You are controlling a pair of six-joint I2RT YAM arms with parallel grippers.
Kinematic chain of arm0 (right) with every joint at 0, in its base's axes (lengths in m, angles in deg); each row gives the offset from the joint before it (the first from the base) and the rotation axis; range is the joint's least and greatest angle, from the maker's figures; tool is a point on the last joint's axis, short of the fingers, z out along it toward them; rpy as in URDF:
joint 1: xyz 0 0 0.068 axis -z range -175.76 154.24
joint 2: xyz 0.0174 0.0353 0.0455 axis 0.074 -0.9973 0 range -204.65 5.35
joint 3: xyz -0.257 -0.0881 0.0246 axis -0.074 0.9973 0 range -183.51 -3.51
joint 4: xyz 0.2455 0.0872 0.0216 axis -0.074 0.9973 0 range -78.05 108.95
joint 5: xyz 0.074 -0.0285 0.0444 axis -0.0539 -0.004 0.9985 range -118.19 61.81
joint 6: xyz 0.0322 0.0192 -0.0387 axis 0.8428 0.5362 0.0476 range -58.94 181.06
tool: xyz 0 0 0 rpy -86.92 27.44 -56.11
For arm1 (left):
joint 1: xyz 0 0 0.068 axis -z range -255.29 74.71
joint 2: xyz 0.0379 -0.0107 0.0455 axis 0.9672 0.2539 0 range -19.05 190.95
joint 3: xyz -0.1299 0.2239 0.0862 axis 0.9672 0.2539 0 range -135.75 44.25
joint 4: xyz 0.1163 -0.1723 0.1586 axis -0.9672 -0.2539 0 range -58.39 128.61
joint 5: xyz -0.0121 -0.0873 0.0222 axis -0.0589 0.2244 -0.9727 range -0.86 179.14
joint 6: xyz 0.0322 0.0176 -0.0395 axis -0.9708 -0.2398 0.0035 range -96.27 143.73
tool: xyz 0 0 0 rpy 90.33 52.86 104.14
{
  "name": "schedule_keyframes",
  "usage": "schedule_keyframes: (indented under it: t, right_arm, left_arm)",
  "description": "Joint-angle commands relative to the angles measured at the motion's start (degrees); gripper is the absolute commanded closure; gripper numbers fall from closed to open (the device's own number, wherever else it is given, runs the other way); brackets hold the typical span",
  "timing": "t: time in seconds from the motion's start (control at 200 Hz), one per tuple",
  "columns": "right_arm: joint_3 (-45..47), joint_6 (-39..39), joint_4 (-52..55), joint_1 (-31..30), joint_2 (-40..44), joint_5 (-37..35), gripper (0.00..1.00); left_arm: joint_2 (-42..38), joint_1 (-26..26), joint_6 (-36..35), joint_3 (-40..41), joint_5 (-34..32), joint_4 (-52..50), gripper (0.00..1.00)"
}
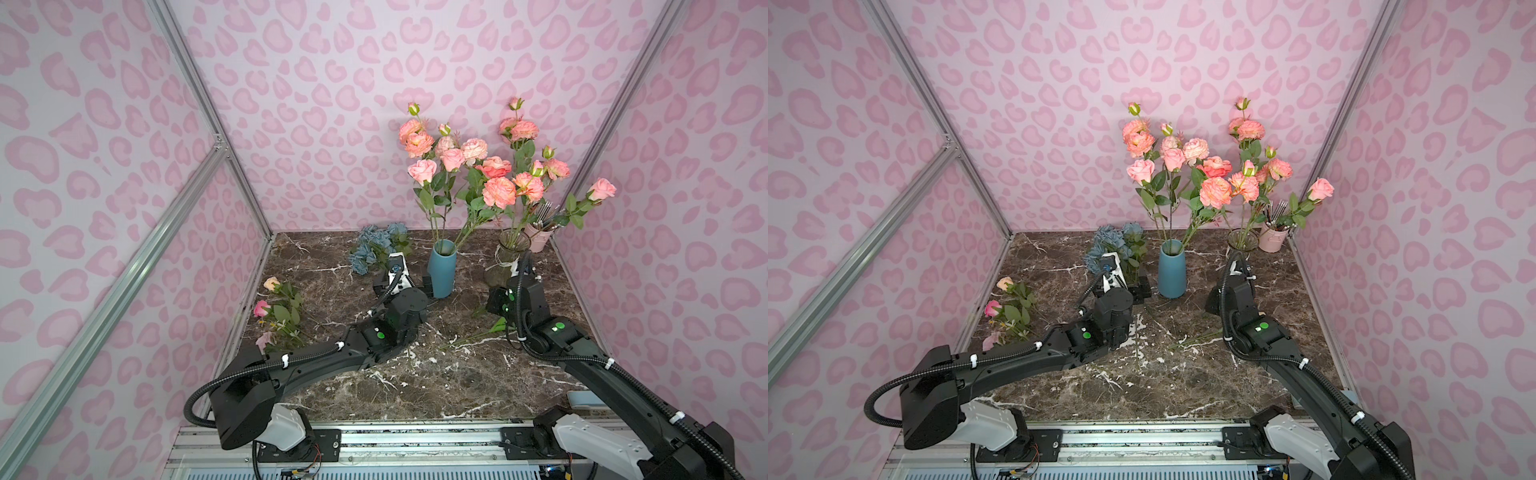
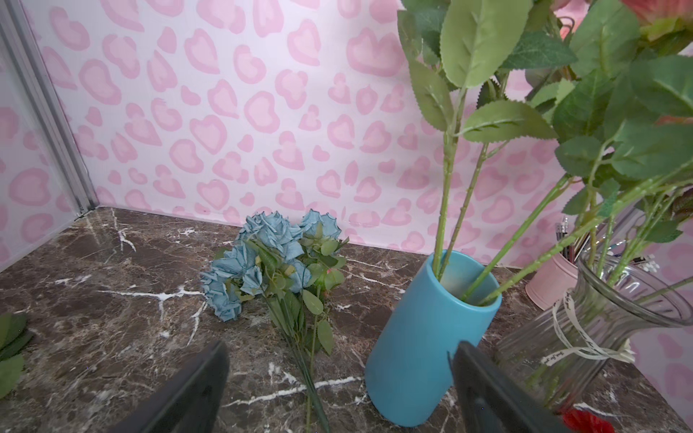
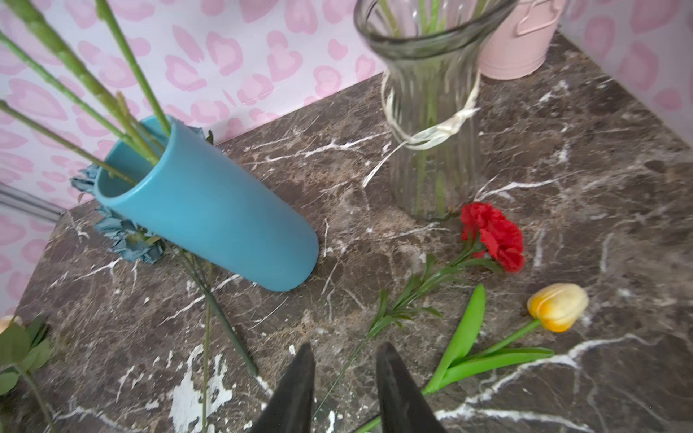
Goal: Place the pink flowers into the vase
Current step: Place the flower in the vase, then reset both arms
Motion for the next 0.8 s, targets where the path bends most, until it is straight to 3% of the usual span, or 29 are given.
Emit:
schedule_keyframes:
  t: [0.0, 0.175, 0.355, 0.425, 0.505, 0.52, 0.55, 0.565, 0.8]
  right_arm:
    - [-0.93, -1.48, -0.13, 3.4, 0.42, -2.32, 0.67]
    - [-1.37, -4.31, 0.08, 11.86, 0.25, 2.04, 0.66]
    - [-1.93, -8.26, 0.45, 12.66, -0.3, -3.84, 0.64]
    - [-1.11, -8.7, -0.18, 13.38, -0.46, -4.42, 0.51]
    - [-0.22, -8.58, -0.87, 14.52, -0.46, -4.19, 0.44]
    - [-0.06, -8.58, -1.09, 14.71, -0.42, -4.09, 0.36]
    - [0.39, -8.59, -1.66, 15.0, -0.29, -3.85, 0.08]
    - [0.48, -8.57, -1.88, 15.17, -0.2, -3.73, 0.03]
    - [3.39, -6.36, -6.09, 15.13, 3.71, -4.73, 0.02]
  left_arm:
    - [-4.86, -1.9, 1.22, 2.47, 0.85, 0.01, 0.03]
    - [-15.84, -6.49, 4.66, 4.99, 3.06, -8.39, 0.03]
    - [-25.7, -9.6, 4.61, 2.85, 2.11, -21.45, 0.03]
    - [-27.38, -10.88, 4.37, 1.24, 2.78, -25.25, 0.03]
    - [-28.06, -12.92, 3.71, -1.37, 6.07, -28.92, 0.03]
    - [-28.06, -13.44, 3.71, -1.9, 6.85, -29.79, 0.03]
    - [-27.97, -14.92, 3.52, -3.04, 8.69, -31.63, 0.03]
    - [-27.93, -16.0, 3.22, -3.34, 9.84, -32.31, 0.03]
    - [-24.38, -29.32, -1.55, -8.45, 27.38, -39.55, 0.03]
